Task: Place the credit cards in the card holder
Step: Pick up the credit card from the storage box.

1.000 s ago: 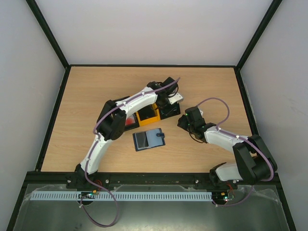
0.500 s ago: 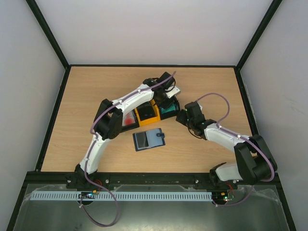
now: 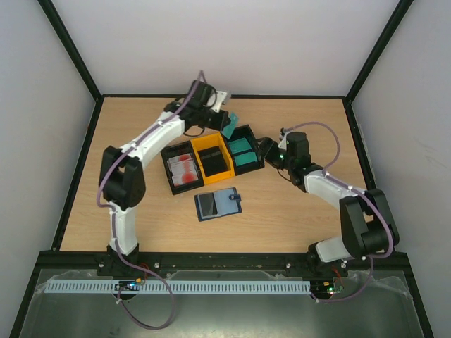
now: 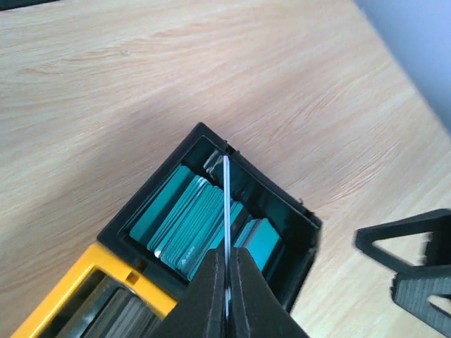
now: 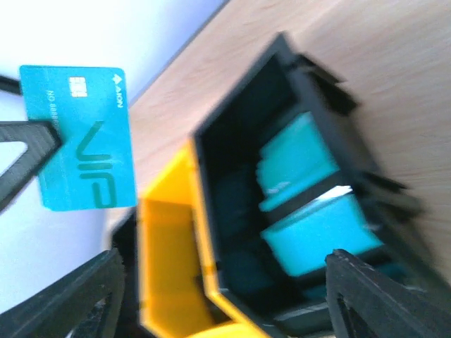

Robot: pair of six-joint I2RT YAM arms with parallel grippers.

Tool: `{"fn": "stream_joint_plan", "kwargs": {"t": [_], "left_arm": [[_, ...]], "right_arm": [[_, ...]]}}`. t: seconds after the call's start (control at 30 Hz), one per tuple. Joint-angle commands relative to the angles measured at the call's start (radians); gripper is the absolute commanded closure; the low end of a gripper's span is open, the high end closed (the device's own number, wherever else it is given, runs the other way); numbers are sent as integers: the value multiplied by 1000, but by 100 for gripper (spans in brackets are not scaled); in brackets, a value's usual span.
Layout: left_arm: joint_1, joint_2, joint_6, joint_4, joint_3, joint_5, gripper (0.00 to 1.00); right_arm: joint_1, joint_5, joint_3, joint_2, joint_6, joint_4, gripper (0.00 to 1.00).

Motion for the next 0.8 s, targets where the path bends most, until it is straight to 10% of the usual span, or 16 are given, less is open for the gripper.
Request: {"fn": "stream_joint_plan", "kwargs": {"t": [0.0,0.5,0.77], "left_arm": [[55,-142,-225,232,-141,217,98],[124,-299,-671,623,-406,514,98],[128,-368,-758,735,-507,574,89]], "right_arm": [[-13,-299,77,65,71,255,21],[13,-569,208,257,361,595,30],[14,-554,203,258,415,626,87]]}}
